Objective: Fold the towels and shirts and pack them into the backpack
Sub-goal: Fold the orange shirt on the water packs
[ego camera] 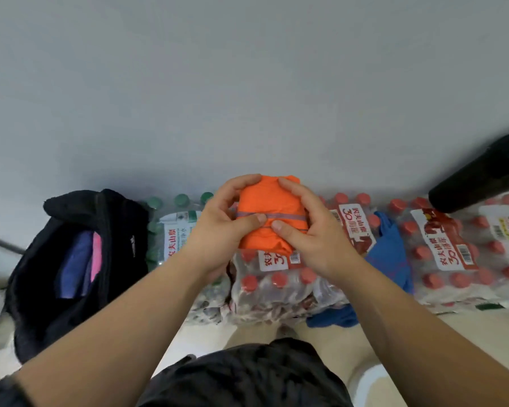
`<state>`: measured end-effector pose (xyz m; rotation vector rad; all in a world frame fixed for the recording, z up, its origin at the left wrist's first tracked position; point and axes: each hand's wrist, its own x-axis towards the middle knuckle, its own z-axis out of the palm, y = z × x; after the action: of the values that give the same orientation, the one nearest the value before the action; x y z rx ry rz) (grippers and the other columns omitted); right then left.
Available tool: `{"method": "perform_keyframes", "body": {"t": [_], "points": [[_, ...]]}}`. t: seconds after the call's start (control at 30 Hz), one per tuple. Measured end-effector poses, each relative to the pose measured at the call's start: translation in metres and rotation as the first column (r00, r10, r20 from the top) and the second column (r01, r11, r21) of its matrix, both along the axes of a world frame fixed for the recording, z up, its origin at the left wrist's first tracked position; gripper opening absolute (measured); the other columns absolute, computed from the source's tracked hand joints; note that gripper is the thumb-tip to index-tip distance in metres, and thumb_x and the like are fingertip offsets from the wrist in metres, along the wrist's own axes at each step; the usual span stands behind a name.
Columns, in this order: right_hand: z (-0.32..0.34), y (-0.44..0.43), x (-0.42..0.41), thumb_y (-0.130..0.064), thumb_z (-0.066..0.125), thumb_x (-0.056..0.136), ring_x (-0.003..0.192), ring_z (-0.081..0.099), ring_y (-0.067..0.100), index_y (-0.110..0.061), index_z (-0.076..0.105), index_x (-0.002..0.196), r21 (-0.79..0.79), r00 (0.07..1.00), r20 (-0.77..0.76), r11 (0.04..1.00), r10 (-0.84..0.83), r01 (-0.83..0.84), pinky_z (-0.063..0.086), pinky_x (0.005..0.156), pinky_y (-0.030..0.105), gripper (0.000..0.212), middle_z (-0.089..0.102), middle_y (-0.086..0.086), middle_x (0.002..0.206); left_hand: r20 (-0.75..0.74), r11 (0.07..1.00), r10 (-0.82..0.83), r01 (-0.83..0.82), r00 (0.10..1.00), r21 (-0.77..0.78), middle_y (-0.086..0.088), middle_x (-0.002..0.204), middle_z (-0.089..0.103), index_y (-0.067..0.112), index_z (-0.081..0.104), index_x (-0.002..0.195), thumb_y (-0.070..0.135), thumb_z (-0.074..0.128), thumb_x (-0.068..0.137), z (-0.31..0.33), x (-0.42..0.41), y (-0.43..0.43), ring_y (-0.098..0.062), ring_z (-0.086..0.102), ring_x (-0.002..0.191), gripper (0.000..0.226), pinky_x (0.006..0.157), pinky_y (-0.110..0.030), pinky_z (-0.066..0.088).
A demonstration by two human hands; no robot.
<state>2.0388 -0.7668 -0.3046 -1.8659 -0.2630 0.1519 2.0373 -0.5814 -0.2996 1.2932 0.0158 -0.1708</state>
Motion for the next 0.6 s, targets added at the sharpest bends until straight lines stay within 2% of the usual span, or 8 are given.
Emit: {"method": "perform_keyframes", "body": {"t": [0.13,0.23,0.3,0.37,0.43,0.47,0.53,0.6], "points": [[0.003,0.092,-0.028,-0.027,0.076,0.087,0.122,0.059,0.01,-0.036,0.051,0.142,-0.012,0.999,0.048,1.0,-0.009,0.009,0.052,0.101,0.041,0.061,0.056,-0.011,0.136,-0.01,1.0,0.008,-0.008,1.0,-0.03,0.001,0.124,0.065,0.028,0.061,0.127,0.003,0.072,0.076,0.003,-0.04,0.085,-0.011,0.065,0.105,0.058,0.083,-0.029,0.055],[0.005,0.157,-0.05,-0.027,0.078,0.086,0.123,0.058,0.009,-0.042,0.053,0.139,-0.003,0.999,0.027,0.999,0.046,-0.046,0.052,0.101,0.04,0.06,0.056,-0.015,0.136,-0.001,0.999,0.035,-0.035,0.999,0.001,-0.002,0.13,0.063,0.027,0.062,0.127,0.0,0.073,0.079,0.005,-0.069,0.147,-0.015,0.064,0.113,0.056,0.089,-0.032,0.055],[0.006,0.193,-0.061,-0.024,0.078,0.088,0.124,0.057,0.007,-0.044,0.052,0.139,0.012,0.995,-0.013,0.995,0.099,-0.099,0.052,0.102,0.039,0.061,0.055,-0.015,0.138,0.01,0.995,0.082,-0.082,0.997,0.05,0.007,0.125,0.065,0.024,0.062,0.128,-0.005,0.072,0.084,0.007,-0.086,0.184,-0.012,0.063,0.113,0.053,0.093,-0.033,0.055],[0.006,0.225,-0.067,-0.027,0.074,0.091,0.132,0.051,0.007,-0.048,0.045,0.144,0.026,0.975,-0.082,0.978,0.208,-0.206,0.048,0.108,0.041,0.063,0.048,-0.015,0.146,0.001,0.986,0.153,-0.153,0.988,0.064,0.01,0.121,0.067,0.024,0.063,0.127,-0.006,0.07,0.085,0.005,-0.1,0.218,-0.012,0.064,0.112,0.051,0.092,-0.033,0.056],[0.006,0.253,-0.071,-0.042,0.064,0.095,0.141,0.039,0.006,-0.057,0.031,0.147,0.028,0.937,-0.166,0.952,0.306,-0.306,0.04,0.114,0.044,0.063,0.036,-0.016,0.156,-0.006,0.969,0.231,-0.23,0.973,0.091,0.002,0.124,0.066,0.03,0.065,0.123,-0.004,0.071,0.085,0.0,-0.114,0.251,-0.015,0.065,0.111,0.052,0.089,-0.033,0.056],[0.005,0.265,-0.072,-0.053,0.056,0.095,0.146,0.03,0.006,-0.063,0.024,0.147,-0.021,0.935,-0.182,0.949,0.306,-0.314,0.034,0.118,0.046,0.061,0.029,-0.018,0.159,-0.003,0.953,0.278,-0.275,0.961,0.13,0.002,0.124,0.066,0.034,0.065,0.122,-0.003,0.072,0.085,-0.005,-0.12,0.269,-0.015,0.065,0.11,0.052,0.089,-0.033,0.056],[-0.001,0.282,-0.072,-0.072,0.042,0.089,0.152,0.011,0.011,-0.066,0.021,0.145,-0.329,0.97,-0.086,0.912,0.228,-0.244,0.018,0.123,0.051,0.06,0.015,-0.016,0.164,-0.001,0.904,0.366,-0.355,0.931,0.236,0.007,0.122,0.066,0.04,0.065,0.119,0.0,0.073,0.085,-0.02,-0.13,0.305,-0.013,0.064,0.109,0.053,0.09,-0.032,0.056],[-0.01,0.295,-0.068,-0.074,0.042,0.086,0.154,-0.005,0.023,-0.059,0.032,0.145,-0.65,0.971,0.07,0.749,0.23,-0.131,0.007,0.124,0.056,0.061,0.004,-0.006,0.168,-0.012,0.865,0.405,-0.378,0.914,0.329,0.009,0.12,0.065,0.042,0.065,0.117,0.004,0.075,0.082,-0.039,-0.138,0.34,-0.015,0.063,0.109,0.053,0.09,-0.036,0.056]]}}
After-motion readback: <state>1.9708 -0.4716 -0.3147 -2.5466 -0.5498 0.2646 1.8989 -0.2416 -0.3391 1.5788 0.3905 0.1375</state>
